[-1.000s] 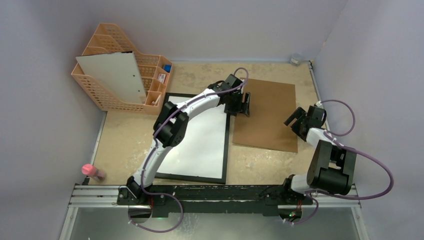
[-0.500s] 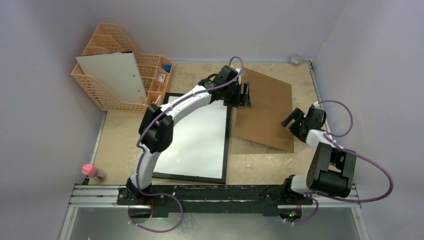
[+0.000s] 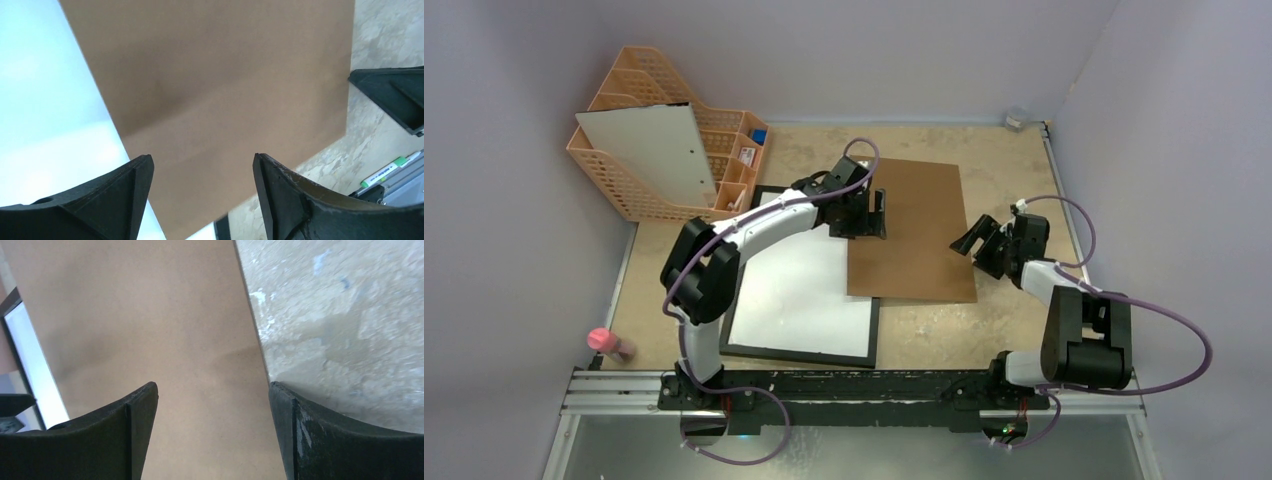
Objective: Put the photo into the frame
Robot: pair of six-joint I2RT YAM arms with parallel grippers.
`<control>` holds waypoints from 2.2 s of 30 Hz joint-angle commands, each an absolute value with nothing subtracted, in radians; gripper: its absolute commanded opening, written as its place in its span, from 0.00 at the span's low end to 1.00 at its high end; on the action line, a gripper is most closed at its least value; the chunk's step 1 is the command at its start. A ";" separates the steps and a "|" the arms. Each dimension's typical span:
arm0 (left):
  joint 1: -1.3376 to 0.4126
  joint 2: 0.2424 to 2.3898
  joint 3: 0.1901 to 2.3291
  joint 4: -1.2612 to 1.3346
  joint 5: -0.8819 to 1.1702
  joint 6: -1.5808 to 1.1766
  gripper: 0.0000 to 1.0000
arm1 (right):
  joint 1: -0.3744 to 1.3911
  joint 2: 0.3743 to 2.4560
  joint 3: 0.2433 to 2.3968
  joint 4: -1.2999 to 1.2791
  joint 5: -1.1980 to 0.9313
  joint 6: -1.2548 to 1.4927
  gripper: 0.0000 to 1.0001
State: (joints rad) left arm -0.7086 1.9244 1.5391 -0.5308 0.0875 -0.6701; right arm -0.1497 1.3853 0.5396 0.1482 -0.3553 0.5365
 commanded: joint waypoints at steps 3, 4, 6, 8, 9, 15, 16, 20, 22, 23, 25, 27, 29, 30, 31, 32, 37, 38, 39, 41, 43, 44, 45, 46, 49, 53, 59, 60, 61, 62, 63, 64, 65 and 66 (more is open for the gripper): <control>-0.641 1.808 1.429 -0.525 0.049 -0.661 0.80 | -0.130 1.424 0.500 0.003 -0.382 0.553 0.84; -0.630 1.801 1.416 -0.529 0.047 -0.661 0.80 | -0.130 1.424 0.501 0.003 -0.377 0.549 0.84; -0.613 1.794 1.391 -0.538 0.036 -0.664 0.80 | -0.130 1.426 0.505 0.003 -0.370 0.543 0.84; -0.605 1.793 1.362 -0.524 0.036 -0.667 0.80 | -0.130 1.431 0.506 0.003 -0.368 0.543 0.84; -0.602 1.799 1.349 -0.511 0.051 -0.668 0.80 | -0.130 1.434 0.506 0.003 -0.369 0.544 0.84; -0.576 1.832 1.280 -0.368 0.269 -0.719 0.76 | -0.130 1.439 0.505 0.003 -0.374 0.543 0.83; -0.575 1.833 1.274 -0.364 0.277 -0.729 0.76 | -0.130 1.437 0.501 0.003 -0.382 0.544 0.83; -0.572 1.834 1.231 -0.295 0.339 -0.769 0.71 | -0.130 1.422 0.466 0.048 -0.430 0.568 0.82; -0.572 1.857 1.227 -0.283 0.370 -0.779 0.69 | -0.130 1.422 0.456 0.064 -0.441 0.574 0.82; -0.571 1.869 1.229 -0.282 0.383 -0.782 0.69 | -0.130 1.423 0.452 0.069 -0.445 0.574 0.82; -0.571 1.886 1.231 -0.275 0.399 -0.787 0.69 | -0.130 1.425 0.443 0.083 -0.455 0.574 0.82; -0.571 1.895 1.231 -0.266 0.413 -0.792 0.68 | -0.130 1.432 0.435 0.094 -0.466 0.576 0.82; -0.567 1.893 1.231 -0.251 0.436 -0.805 0.66 | -0.130 1.441 0.431 0.100 -0.471 0.575 0.82; -0.564 1.889 1.228 -0.234 0.453 -0.814 0.64 | -0.130 1.444 0.428 0.104 -0.472 0.575 0.82; -0.559 1.883 1.224 -0.220 0.469 -0.826 0.63 | -0.130 1.447 0.426 0.109 -0.472 0.576 0.82; -0.553 1.874 1.217 -0.197 0.492 -0.842 0.60 | -0.130 1.449 0.423 0.111 -0.472 0.577 0.82; -0.517 1.821 1.183 -0.079 0.599 -0.931 0.47 | -0.130 1.457 0.420 0.122 -0.474 0.576 0.82; -0.509 1.812 1.182 -0.060 0.619 -0.949 0.47 | -0.130 1.460 0.420 0.125 -0.477 0.574 0.82; -0.505 1.804 1.181 -0.039 0.641 -0.963 0.46 | -0.130 1.464 0.420 0.129 -0.480 0.574 0.82; -0.496 1.793 1.178 0.017 0.678 -0.994 0.45 | -0.130 1.470 0.420 0.138 -0.489 0.573 0.82; -0.494 1.794 1.177 0.072 0.716 -1.020 0.45 | -0.130 1.476 0.419 0.151 -0.516 0.574 0.82; -0.494 1.800 1.179 0.093 0.733 -1.033 0.44 | -0.130 1.479 0.417 0.163 -0.556 0.577 0.82; -0.494 1.809 1.177 0.114 0.751 -1.048 0.43 | -0.130 1.480 0.414 0.188 -0.585 0.583 0.82; -0.494 1.816 1.177 0.136 0.765 -1.061 0.42 | -0.130 1.478 0.412 0.213 -0.610 0.590 0.82; -0.494 1.829 1.193 0.156 0.787 -1.059 0.34 | -0.130 1.464 0.404 0.284 -0.676 0.609 0.82; -0.490 1.854 1.276 0.064 0.803 -0.967 0.15 | -0.130 1.451 0.412 0.299 -0.703 0.605 0.82; -0.445 1.853 1.367 0.013 0.851 -0.917 0.00 | -0.131 1.404 0.420 0.341 -0.681 0.676 0.85; -0.438 1.850 1.381 0.014 0.870 -0.916 0.00 | -0.132 1.393 0.422 0.364 -0.683 0.699 0.86; -0.430 1.849 1.397 0.013 0.890 -0.917 0.00 | -0.133 1.383 0.422 0.412 -0.703 0.721 0.87; -0.425 1.847 1.416 0.009 0.912 -0.921 0.00 | -0.133 1.377 0.426 0.456 -0.728 0.752 0.88; -0.419 1.845 1.433 0.010 0.934 -0.933 0.00 | -0.133 1.372 0.434 0.491 -0.733 0.789 0.89; -0.415 1.840 1.448 0.019 0.952 -0.947 0.00 | -0.133 1.369 0.446 0.524 -0.736 0.817 0.91; -0.411 1.831 1.461 0.035 0.966 -0.967 0.00 | -0.133 1.368 0.459 0.548 -0.746 0.850 0.92; -0.408 1.822 1.470 0.058 0.983 -0.988 0.00 | -0.133 1.369 0.474 0.569 -0.761 0.885 0.93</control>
